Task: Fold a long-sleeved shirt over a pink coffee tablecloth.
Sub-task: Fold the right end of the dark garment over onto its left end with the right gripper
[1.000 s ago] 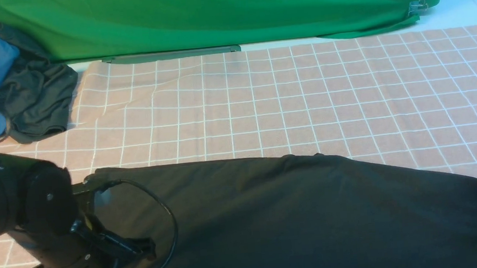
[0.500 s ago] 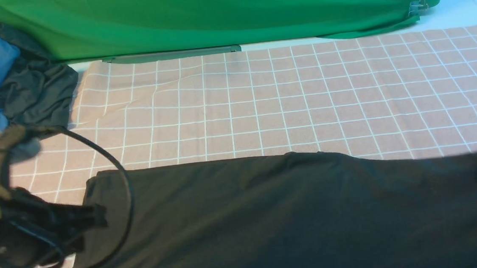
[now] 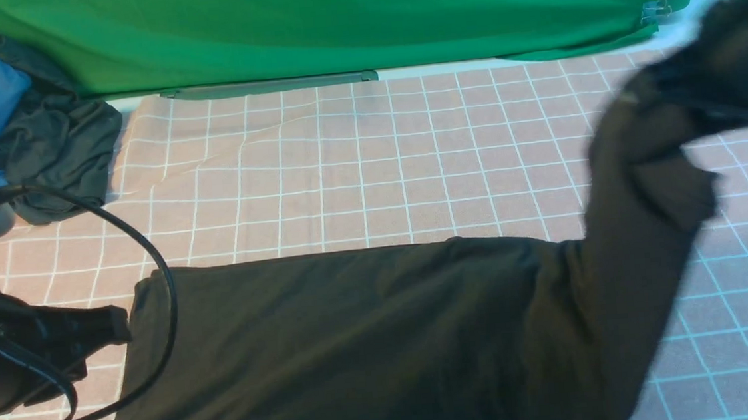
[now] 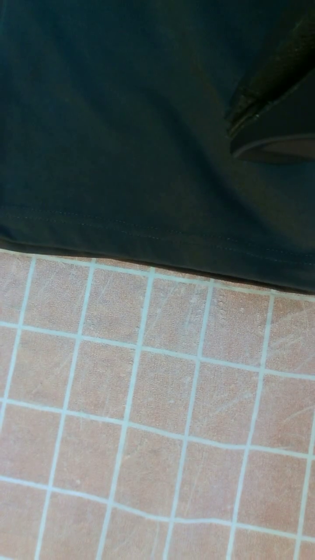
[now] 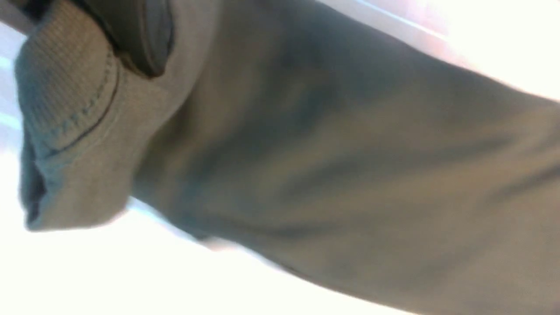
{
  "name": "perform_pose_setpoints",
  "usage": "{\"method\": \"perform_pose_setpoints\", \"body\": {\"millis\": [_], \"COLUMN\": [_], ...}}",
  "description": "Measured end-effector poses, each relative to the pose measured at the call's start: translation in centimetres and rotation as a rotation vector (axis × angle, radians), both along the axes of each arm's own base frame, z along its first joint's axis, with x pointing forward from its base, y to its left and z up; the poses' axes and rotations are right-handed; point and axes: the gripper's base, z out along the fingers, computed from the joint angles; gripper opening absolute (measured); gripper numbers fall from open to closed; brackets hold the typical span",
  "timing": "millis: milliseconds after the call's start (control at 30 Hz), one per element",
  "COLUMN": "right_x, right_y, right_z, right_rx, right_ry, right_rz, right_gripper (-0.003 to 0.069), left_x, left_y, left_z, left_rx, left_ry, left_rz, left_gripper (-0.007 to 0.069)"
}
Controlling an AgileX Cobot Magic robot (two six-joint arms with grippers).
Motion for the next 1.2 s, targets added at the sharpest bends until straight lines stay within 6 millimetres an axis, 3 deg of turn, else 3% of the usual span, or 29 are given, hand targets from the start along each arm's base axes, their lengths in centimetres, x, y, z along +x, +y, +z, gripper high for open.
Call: {"method": "perform_pose_setpoints", "body": {"millis": [167, 400, 600, 833, 1100, 1200], "right_x": [0.0, 0.5, 1.0, 0.6, 1.0, 1.5], "right_y": [6.7, 16.4, 22.2, 27.4, 30.1, 30.7], "right_z": [-0.9, -4.4, -7.8, -10.4, -12.1, -13.5], "right_rx": [0.062, 0.171, 0.173, 0.184, 0.243, 0.258], "right_ry": [-0.01, -0.003, 0.024, 0.032, -0.001, -0.003], "right_rz": [0.093, 0.212, 0.284, 0.357, 0.352, 0.331], "right_gripper": [0.0103, 0.0103, 0.0103, 0.0103, 0.0107, 0.0154], "left_x": [0.3, 0.7, -0.4, -3.5, -5.4, -5.5], "left_y": [-0.1, -0.1, 0.2, 1.6, 2.5, 2.6], "left_z": [1.5, 3.7, 4.6, 6.4, 7.0, 6.9], "left_rx": [-0.016, -0.038, -0.052, -0.041, -0.023, -0.016], "left_ry": [-0.042, -0.102, -0.137, -0.241, -0.266, -0.255], "left_rz": [0.015, 0.022, 0.03, 0.065, 0.093, 0.097], "left_gripper": [0.0013, 0.0013, 0.0013, 0.0013, 0.0013, 0.0013]}}
